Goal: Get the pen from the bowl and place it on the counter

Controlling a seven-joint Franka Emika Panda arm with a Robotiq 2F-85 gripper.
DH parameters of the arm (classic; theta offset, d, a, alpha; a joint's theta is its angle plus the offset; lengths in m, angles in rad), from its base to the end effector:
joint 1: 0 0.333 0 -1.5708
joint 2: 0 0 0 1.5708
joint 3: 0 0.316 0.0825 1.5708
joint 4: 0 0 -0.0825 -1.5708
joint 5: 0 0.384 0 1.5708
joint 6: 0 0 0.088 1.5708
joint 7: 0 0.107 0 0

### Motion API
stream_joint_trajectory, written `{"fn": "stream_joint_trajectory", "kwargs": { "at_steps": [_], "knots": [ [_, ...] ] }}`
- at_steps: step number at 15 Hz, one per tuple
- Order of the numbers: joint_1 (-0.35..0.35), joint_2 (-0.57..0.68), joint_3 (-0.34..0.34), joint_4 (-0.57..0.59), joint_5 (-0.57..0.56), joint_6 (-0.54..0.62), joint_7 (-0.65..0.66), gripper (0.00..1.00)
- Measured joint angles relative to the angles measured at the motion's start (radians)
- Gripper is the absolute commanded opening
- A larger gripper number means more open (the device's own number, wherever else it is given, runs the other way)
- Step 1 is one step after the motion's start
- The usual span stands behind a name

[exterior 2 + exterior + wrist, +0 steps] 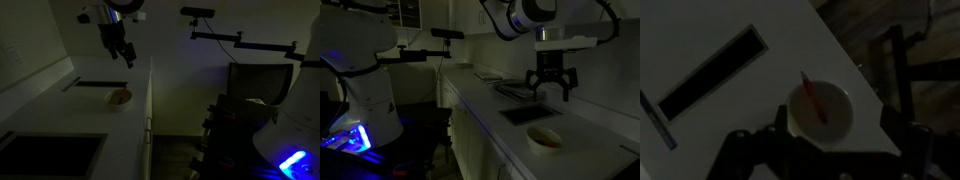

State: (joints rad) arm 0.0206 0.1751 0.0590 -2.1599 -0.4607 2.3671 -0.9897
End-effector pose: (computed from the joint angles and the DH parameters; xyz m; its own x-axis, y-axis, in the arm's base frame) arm 0.5615 0.0391 0.3205 0.1897 0.9438 -0.2706 0.9761 -0.1514 0.1560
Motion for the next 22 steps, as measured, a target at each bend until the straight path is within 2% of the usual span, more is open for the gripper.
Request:
{"fn": "stream_joint_trajectory", "kwargs": {
  "at_steps": [4,10,13,16,18,19,20,21,22],
  "knots": [
    [-0.015,-0.007,0.007,-0.011,0.047,0.035,-0.198,1.00],
    [-0.017,-0.007,0.011,-0.013,0.049,0.037,-0.209,1.00],
    [-0.013,0.032,0.015,-0.026,0.049,0.104,-0.260,1.00],
    [-0.014,0.097,0.022,-0.035,0.049,0.190,-0.305,0.80],
    [-0.018,0.132,0.023,-0.033,0.049,0.212,-0.321,0.75],
    [-0.020,0.146,0.024,-0.031,0.049,0.215,-0.325,0.76],
    [-0.023,0.158,0.025,-0.029,0.049,0.216,-0.326,0.82],
    [-0.026,0.168,0.025,-0.025,0.049,0.217,-0.328,0.81],
    [-0.028,0.178,0.026,-0.022,0.049,0.217,-0.329,0.84]
  ]
}}
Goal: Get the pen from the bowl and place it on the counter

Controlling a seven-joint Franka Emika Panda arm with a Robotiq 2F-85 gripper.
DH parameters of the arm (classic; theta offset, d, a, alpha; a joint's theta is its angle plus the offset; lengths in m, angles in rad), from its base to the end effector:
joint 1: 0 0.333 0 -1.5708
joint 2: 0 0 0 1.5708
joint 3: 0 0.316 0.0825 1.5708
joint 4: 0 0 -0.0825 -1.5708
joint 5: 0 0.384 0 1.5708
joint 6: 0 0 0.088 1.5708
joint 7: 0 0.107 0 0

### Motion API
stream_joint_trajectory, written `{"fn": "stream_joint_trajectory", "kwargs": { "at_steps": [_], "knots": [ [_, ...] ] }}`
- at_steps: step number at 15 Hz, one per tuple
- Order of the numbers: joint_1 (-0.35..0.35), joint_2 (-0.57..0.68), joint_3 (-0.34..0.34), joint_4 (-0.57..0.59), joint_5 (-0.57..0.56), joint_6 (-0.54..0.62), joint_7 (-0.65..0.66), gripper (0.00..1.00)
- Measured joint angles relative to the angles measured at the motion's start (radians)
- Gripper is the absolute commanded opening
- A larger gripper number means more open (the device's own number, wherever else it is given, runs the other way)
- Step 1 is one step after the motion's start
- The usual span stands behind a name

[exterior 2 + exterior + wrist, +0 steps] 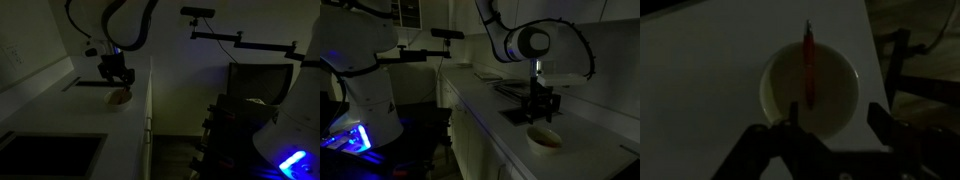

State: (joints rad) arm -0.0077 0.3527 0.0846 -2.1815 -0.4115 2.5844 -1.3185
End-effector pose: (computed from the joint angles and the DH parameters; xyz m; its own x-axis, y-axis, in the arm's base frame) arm 0.5634 0.0507 0.2304 -0.1529 0.9698 -0.1902 0.9831 0.1688 0.0705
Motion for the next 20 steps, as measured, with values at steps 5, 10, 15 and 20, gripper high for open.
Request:
{"fn": "stream_joint_trajectory", "kwargs": {
  "at_steps": [5,10,15,20],
  "knots": [
    [-0.011,0.066,0.007,0.040,0.001,0.001,-0.030,0.79],
    [-0.022,0.145,0.010,0.104,0.001,0.001,-0.034,0.60],
    [-0.042,0.211,0.011,0.167,0.001,0.001,-0.074,0.53],
    [-0.054,0.258,0.011,0.207,0.001,0.001,-0.112,0.10]
  ]
}}
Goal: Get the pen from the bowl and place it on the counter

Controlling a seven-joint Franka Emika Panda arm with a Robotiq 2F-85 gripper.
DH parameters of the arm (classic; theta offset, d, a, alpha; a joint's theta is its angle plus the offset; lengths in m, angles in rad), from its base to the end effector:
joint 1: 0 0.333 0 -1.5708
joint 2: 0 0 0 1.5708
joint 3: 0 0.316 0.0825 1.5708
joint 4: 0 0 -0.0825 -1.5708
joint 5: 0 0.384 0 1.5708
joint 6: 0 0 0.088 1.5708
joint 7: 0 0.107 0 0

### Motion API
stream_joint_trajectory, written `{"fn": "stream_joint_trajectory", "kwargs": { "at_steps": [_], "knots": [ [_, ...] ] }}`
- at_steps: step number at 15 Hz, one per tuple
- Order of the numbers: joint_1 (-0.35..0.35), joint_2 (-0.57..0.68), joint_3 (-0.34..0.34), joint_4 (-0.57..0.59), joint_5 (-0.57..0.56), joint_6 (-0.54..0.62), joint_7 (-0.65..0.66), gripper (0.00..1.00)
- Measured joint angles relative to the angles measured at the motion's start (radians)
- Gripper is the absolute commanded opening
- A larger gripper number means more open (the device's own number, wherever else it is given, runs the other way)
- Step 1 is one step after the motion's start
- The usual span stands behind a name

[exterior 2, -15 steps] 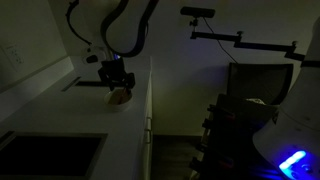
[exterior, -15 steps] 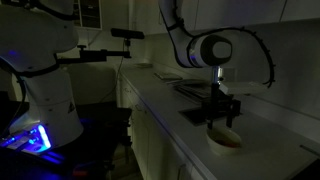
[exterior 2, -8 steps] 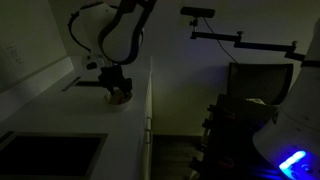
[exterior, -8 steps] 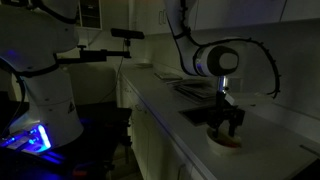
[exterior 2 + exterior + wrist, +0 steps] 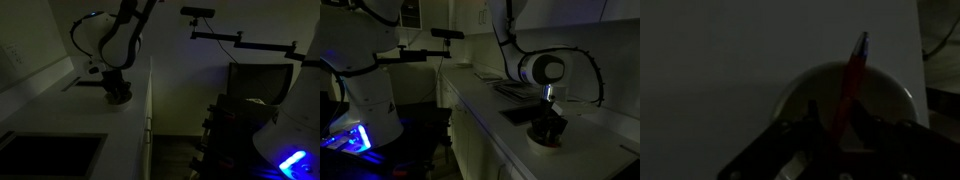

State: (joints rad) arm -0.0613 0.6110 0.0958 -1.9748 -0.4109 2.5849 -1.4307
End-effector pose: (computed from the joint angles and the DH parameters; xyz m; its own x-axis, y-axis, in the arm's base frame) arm 0.6082 0.0275 0.1559 -0.2209 0.9618 -0.1617 0.9744 0.2247 0.0051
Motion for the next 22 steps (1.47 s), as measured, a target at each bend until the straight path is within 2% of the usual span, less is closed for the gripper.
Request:
{"fn": "stream_joint_trajectory", "kwargs": {
  "at_steps": [1,2,4,8,12,16,19,22],
  "knots": [
    [0.000,0.004,0.000,0.004,-0.001,0.000,-0.002,0.02],
    [0.000,0.006,0.000,0.007,-0.002,0.000,-0.002,0.00],
    [0.000,0.006,0.000,0.012,-0.003,0.000,-0.005,0.04],
    [0.009,-0.006,0.000,0.016,-0.013,-0.006,-0.017,0.04],
    [0.036,-0.085,-0.002,0.007,-0.037,-0.054,-0.015,0.04],
    [0.039,-0.137,0.017,0.001,-0.019,-0.048,-0.025,0.04],
    [0.030,-0.097,0.062,0.040,0.054,-0.037,-0.083,0.04],
    [0.030,-0.002,0.095,0.140,0.112,-0.036,-0.117,0.04]
  ]
}}
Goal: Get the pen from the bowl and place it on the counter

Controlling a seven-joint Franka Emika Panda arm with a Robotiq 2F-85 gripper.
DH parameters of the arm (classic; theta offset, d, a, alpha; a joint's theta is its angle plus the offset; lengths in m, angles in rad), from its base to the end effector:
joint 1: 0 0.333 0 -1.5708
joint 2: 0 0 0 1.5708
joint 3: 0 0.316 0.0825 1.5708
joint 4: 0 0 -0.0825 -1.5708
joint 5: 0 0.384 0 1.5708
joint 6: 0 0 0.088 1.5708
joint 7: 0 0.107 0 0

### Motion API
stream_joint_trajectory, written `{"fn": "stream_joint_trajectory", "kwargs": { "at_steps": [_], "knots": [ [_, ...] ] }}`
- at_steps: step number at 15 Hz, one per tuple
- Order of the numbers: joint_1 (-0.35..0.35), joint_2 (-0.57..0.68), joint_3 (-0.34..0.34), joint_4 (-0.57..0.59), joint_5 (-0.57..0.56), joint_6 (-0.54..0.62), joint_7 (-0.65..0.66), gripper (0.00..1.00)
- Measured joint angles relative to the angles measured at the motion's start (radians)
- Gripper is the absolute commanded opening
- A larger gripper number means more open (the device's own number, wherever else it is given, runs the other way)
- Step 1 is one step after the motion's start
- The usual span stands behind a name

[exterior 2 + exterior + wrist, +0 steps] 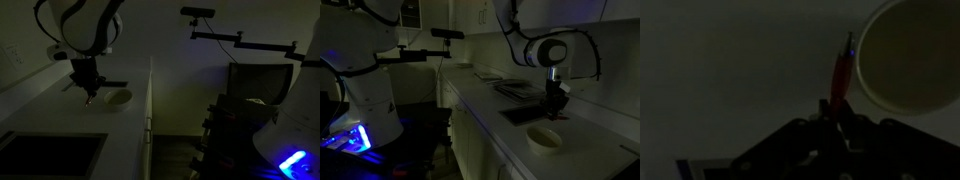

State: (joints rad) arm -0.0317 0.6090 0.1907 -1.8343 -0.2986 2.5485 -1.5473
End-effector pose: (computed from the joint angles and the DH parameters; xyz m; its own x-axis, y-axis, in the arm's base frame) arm 0.6506 0.0991 0.2131 -0.3214 0.9433 -0.0836 0.9368 0.3296 0.1176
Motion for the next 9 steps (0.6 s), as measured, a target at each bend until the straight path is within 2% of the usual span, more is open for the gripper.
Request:
{"fn": "stream_joint_trajectory", "kwargs": {
  "at_steps": [4,5,6,9],
  "knots": [
    [-0.008,0.159,0.031,0.167,0.063,-0.002,-0.046,0.04],
    [-0.011,0.194,0.036,0.205,0.068,-0.002,-0.059,0.39],
    [-0.012,0.226,0.038,0.241,0.070,-0.003,-0.069,0.40],
    [-0.013,0.285,0.038,0.316,0.076,-0.018,-0.079,0.62]
  ]
}}
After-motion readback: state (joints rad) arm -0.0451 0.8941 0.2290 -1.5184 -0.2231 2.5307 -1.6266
